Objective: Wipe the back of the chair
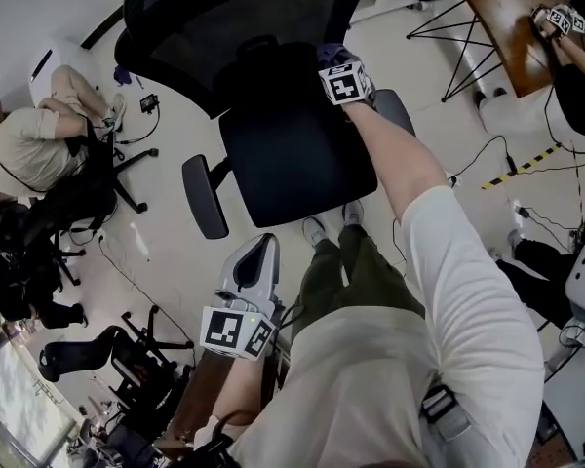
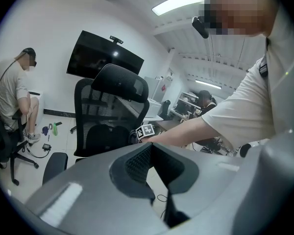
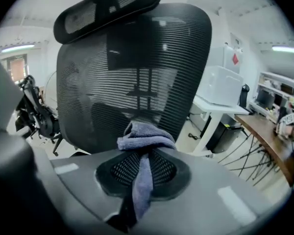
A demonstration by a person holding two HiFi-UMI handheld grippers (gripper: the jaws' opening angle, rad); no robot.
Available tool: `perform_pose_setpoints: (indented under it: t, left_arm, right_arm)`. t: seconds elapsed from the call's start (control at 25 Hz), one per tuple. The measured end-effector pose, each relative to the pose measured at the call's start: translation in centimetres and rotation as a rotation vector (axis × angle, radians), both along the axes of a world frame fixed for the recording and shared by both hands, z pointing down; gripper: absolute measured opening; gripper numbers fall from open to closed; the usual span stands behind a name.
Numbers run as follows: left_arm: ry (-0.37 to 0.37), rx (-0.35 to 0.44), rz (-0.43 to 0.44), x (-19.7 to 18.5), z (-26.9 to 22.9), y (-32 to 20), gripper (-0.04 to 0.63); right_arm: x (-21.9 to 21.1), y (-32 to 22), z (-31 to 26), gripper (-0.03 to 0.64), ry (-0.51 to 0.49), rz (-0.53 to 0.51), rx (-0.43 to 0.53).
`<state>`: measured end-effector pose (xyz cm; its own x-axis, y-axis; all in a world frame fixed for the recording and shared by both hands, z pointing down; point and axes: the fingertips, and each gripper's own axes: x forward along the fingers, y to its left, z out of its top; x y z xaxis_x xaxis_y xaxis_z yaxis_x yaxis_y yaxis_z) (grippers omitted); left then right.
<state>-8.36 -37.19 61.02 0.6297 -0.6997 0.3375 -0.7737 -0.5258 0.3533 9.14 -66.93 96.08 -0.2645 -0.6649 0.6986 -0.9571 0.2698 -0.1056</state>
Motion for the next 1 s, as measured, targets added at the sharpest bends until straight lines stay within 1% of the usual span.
perform_pose_setpoints:
  t: [0.08,0.16,0.28,0.4,0.48,0.6,0.68,0.76,0.8,0.88,1.0]
  left_arm:
    - [0.007,-0.001,-0.018,-1.0,-0.1,0.8,0.037]
    - [0.02,-0.005,-0.037,-1.7,-0.2,1.2,0.037]
    - [0.035,-0.001,-0.072,-3.0,-0.4,0.5,0.037]
    - [0.046,-0.015,-0.135,-4.8,0.0,-2.0,0.037]
    - [0.059,-0.034,-0.187,-6.8,0.4,-3.8,0.037]
    - [0.048,-0.058,-0.266,-11.0,2.7,-6.1,0.037]
    - [0.036,-0.084,-0.314,-14.6,4.7,-6.6,0.037]
    - [0.028,-0.112,-0.351,-17.3,6.4,-6.0,0.037]
    - [0.028,-0.124,-0.365,-18.1,7.1,-5.6,0.037]
    - [0.034,-0.138,-0.378,-18.6,7.8,-4.8,0.037]
    - [0.045,-0.136,-0.376,-18.3,8.1,-4.3,0.037]
  right_arm:
    - [-2.7,1.5,-0.9,0.041,-0.014,-0.062,0.031]
    - [-5.8,3.4,-0.9,0.04,-0.038,-0.1,0.034]
    - [-12.7,5.3,0.6,0.041,-0.096,-0.168,0.021]
    - [-20.2,4.1,2.1,0.041,-0.14,-0.236,0.003]
    - [-25.4,3.0,4.0,0.041,-0.157,-0.294,-0.045]
    - [-32.3,-0.1,7.1,0.041,-0.165,-0.364,-0.074]
    - [-36.2,-2.3,8.2,0.041,-0.161,-0.386,-0.075]
    - [-38.9,-3.5,8.9,0.041,-0.15,-0.395,-0.077]
    - [-39.6,-3.8,9.1,0.041,-0.143,-0.398,-0.08]
    - [-39.9,-4.0,9.6,0.041,-0.129,-0.393,-0.086]
    - [-39.0,-4.4,9.8,0.04,-0.128,-0.373,-0.086]
